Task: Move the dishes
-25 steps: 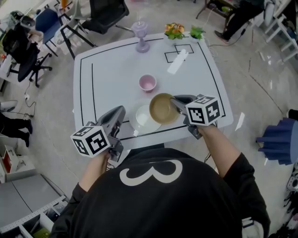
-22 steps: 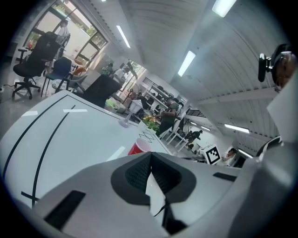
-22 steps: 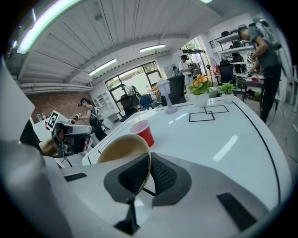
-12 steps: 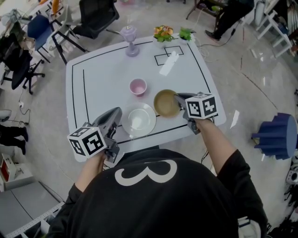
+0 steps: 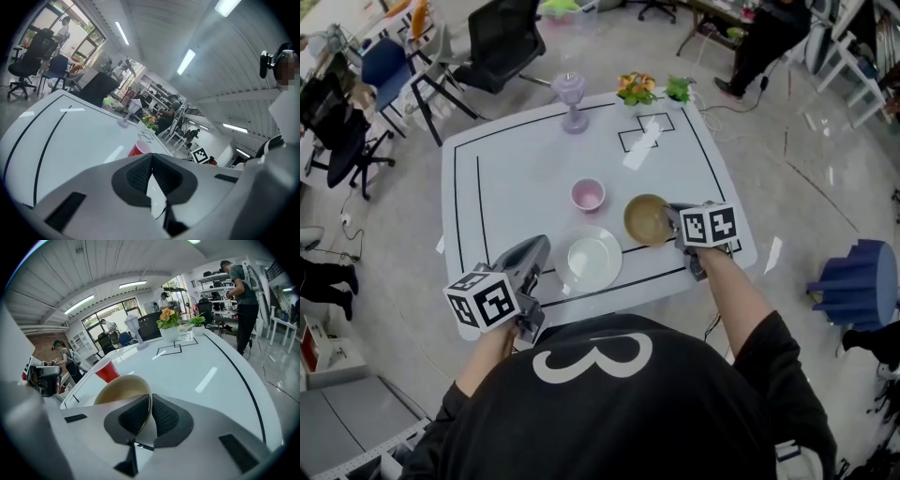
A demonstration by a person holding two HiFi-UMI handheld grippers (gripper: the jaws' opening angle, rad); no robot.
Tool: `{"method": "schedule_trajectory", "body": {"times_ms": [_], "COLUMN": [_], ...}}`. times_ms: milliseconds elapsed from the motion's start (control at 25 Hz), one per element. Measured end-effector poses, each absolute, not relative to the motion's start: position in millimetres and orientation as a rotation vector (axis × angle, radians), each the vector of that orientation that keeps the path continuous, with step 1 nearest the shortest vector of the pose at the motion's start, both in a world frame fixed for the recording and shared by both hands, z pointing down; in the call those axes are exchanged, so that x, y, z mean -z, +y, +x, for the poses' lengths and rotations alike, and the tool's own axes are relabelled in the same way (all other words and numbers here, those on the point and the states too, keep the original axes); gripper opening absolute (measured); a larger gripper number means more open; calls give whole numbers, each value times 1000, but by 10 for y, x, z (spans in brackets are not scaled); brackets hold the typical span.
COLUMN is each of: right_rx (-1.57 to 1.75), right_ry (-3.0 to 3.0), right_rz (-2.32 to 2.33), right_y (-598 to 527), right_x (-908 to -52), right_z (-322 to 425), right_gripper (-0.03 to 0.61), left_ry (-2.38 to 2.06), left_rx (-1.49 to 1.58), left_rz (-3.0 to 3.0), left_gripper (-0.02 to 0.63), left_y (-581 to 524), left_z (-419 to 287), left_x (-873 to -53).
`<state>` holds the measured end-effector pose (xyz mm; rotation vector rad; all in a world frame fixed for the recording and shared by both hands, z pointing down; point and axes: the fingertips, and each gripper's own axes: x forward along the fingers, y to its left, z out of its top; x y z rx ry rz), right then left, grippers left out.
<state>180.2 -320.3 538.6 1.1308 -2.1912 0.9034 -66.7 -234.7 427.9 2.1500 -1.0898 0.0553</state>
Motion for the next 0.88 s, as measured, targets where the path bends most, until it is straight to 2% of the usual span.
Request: {"method": "schedule_trajectory", "body": {"times_ms": [120,320,440,600,800,880], "right_rx": [-932,-884,-811,-646,-553,-568], "right_ry": [-2190,-2233,-2305,-2483,-2772,-2837], "right_rz": [1158,1251,1293,1261,1152,1133], "right_y": [-3229,-3257,-3236,-3075,-2677,-2543], "right_x": [-5376,-5181,-4945,-4429,-3751,-3607], "right_z": [1820,1817,1755,1459,996,852], "right_gripper": [63,292,308,286,138,99], "left_ry": [-1081,-1055,-1026,-983,-919,-891], "left_rx": [-51,-65,-82,-96,-59,-40], "left_rz": [2154,2165,2184,2216,2286,2319], "left_gripper": [3,3,3,3,3,3], "left_y": [-2380,-2412,-2425,-2394,-2348,-2318], "left_z": [-692,-759,-753,-746,-714,-685], "left_x": [-4273,-4224,-4133,-3959,-3670,-3550]}}
